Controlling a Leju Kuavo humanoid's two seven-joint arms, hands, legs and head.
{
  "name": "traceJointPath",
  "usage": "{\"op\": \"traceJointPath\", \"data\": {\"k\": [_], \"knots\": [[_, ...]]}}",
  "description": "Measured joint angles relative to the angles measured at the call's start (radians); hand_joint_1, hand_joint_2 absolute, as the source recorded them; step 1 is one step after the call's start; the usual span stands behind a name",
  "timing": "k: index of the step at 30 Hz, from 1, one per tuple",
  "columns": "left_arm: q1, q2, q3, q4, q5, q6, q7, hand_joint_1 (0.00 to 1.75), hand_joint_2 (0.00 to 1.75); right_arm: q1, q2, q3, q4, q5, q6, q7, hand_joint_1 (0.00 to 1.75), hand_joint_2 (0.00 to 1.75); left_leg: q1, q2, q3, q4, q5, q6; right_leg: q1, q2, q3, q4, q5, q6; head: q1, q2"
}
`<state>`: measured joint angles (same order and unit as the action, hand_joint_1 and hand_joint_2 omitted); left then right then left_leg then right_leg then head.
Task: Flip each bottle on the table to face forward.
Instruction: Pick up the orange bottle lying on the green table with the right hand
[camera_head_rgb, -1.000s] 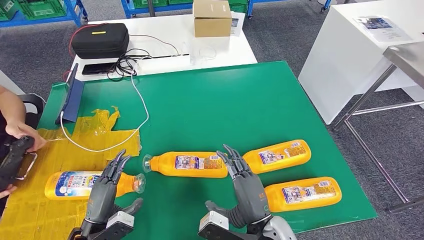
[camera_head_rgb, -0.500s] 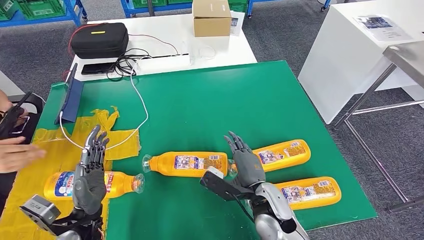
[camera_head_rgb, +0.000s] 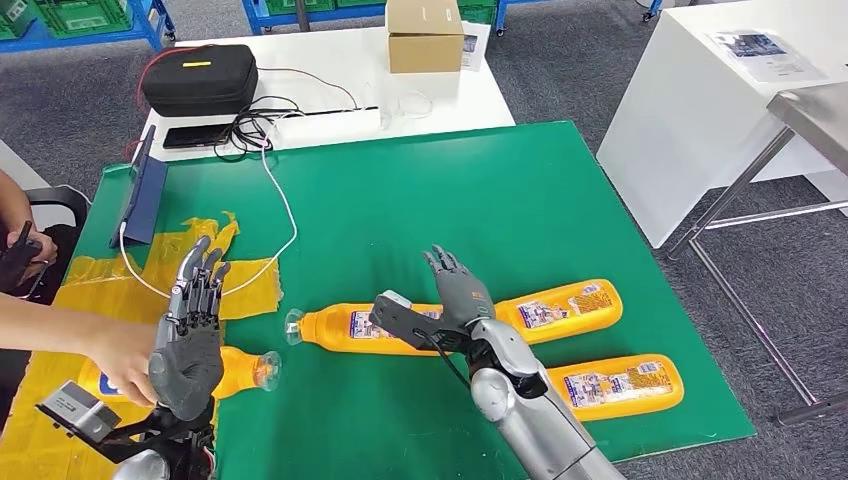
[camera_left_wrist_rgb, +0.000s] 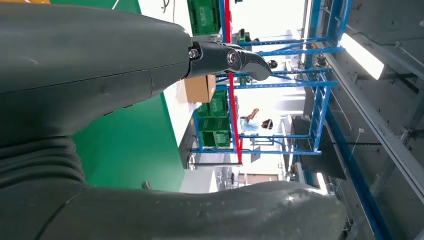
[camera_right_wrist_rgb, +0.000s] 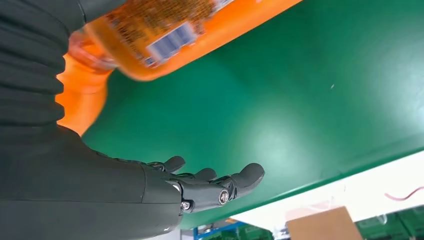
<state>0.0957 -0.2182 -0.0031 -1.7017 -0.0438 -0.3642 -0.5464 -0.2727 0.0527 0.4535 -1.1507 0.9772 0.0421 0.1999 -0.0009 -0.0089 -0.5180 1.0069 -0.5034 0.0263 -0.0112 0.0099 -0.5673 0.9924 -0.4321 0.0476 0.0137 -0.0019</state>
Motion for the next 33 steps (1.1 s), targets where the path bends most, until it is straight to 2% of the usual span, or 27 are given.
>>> {"op": "traceJointPath", "data": {"k": [11, 15, 19, 23, 33], "knots": [[-0.019, -0.002, -0.02, 0.008, 0.012, -0.007, 0.008, 0.0, 0.0, -0.074, 0.055, 0.064, 0.188, -0.011, 0.045, -0.002, 0.0, 1.75, 0.0, 0.0, -0.001, 0.0, 0.0, 0.0, 0.0, 0.0, -0.001, 0.0, 0.0, 0.0, 0.0, 0.0], [-0.031, -0.002, -0.025, 0.018, 0.017, -0.01, 0.015, 0.0, 0.0, -0.102, 0.07, 0.094, 0.257, -0.036, 0.106, -0.025, 0.0, 1.75, 0.0, 0.0, -0.001, 0.0, 0.0, 0.0, 0.0, 0.0, -0.001, 0.0, 0.0, 0.0, 0.0, 0.0], [-0.052, -0.002, -0.038, 0.037, 0.028, -0.01, 0.021, 0.0, 0.0, -0.146, 0.082, 0.144, 0.344, -0.041, 0.175, -0.034, 1.75, 1.75, 0.0, 0.001, 0.001, 0.0, 0.0, 0.0, 0.0, 0.0, 0.0, 0.0, 0.0, 0.0, 0.0, 0.0], [-0.076, -0.002, -0.056, 0.067, 0.04, -0.007, 0.019, 0.0, 0.0, -0.19, 0.085, 0.205, 0.43, -0.039, 0.236, -0.043, 1.75, 1.75, 0.0, 0.003, 0.006, 0.0, 0.0, 0.0, 0.0, 0.001, 0.004, 0.0, 0.0, 0.0, 0.0, 0.0], [-0.084, -0.001, -0.073, 0.102, 0.059, 0.008, 0.015, 0.0, 0.0, -0.216, 0.073, 0.259, 0.478, -0.065, 0.239, -0.038, 1.75, 1.75, 0.0, 0.006, 0.015, 0.0, -0.002, -0.001, 0.0, 0.005, 0.011, 0.0, 0.0, 0.0, 0.0, 0.0]]}}
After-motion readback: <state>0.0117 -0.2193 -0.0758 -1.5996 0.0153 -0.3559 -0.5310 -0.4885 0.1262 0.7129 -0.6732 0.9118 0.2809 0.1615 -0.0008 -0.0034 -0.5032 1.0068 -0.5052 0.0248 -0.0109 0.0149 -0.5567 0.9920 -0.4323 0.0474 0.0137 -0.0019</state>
